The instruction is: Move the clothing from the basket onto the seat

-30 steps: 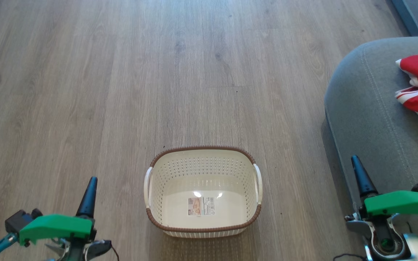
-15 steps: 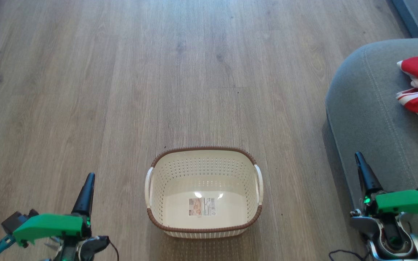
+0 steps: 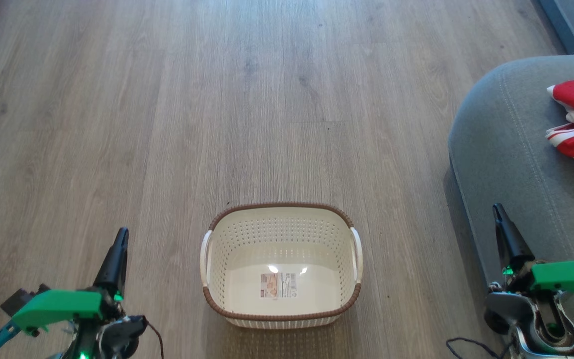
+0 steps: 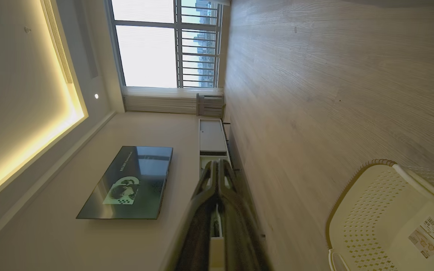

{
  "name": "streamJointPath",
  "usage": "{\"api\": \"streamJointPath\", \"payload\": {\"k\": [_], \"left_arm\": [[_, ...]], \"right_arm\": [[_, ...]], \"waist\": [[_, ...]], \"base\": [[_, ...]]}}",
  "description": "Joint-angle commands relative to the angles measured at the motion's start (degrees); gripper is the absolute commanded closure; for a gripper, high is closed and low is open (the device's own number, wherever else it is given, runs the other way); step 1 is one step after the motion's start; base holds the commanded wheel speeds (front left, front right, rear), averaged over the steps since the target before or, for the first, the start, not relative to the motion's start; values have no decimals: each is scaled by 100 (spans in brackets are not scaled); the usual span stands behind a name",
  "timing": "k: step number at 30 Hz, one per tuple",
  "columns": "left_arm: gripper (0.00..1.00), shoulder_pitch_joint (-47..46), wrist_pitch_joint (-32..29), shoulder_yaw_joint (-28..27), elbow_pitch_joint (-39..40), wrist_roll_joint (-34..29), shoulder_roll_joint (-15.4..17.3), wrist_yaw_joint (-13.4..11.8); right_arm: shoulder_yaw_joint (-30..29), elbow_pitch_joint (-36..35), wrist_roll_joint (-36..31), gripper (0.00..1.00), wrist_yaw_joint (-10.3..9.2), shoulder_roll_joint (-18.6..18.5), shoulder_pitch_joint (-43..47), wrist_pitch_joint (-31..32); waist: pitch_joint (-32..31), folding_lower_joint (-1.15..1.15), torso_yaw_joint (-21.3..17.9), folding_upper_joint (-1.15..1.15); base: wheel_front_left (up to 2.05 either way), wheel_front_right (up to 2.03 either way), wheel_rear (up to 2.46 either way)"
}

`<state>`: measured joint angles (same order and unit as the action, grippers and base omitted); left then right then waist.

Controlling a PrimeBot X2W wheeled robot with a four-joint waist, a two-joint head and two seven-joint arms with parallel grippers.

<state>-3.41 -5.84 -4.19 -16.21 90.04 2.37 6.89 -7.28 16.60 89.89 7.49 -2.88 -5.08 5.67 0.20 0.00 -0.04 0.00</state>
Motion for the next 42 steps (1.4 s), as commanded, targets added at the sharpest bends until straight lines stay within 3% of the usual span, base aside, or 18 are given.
{"api": "streamJointPath", "payload": {"k": [1, 42], "left_arm": [[100, -279, -66, -235, 214, 211, 51, 59], [100, -279, -65, -234, 215, 212, 51, 59]], "right_arm": [[74, -257, 226, 100, 0, 1, -110, 83], [75, -257, 228, 100, 0, 1, -110, 82]], "waist": [[-3, 0, 4, 0], [-3, 0, 4, 0]], "base": [[0, 0, 0], [0, 0, 0]]}}
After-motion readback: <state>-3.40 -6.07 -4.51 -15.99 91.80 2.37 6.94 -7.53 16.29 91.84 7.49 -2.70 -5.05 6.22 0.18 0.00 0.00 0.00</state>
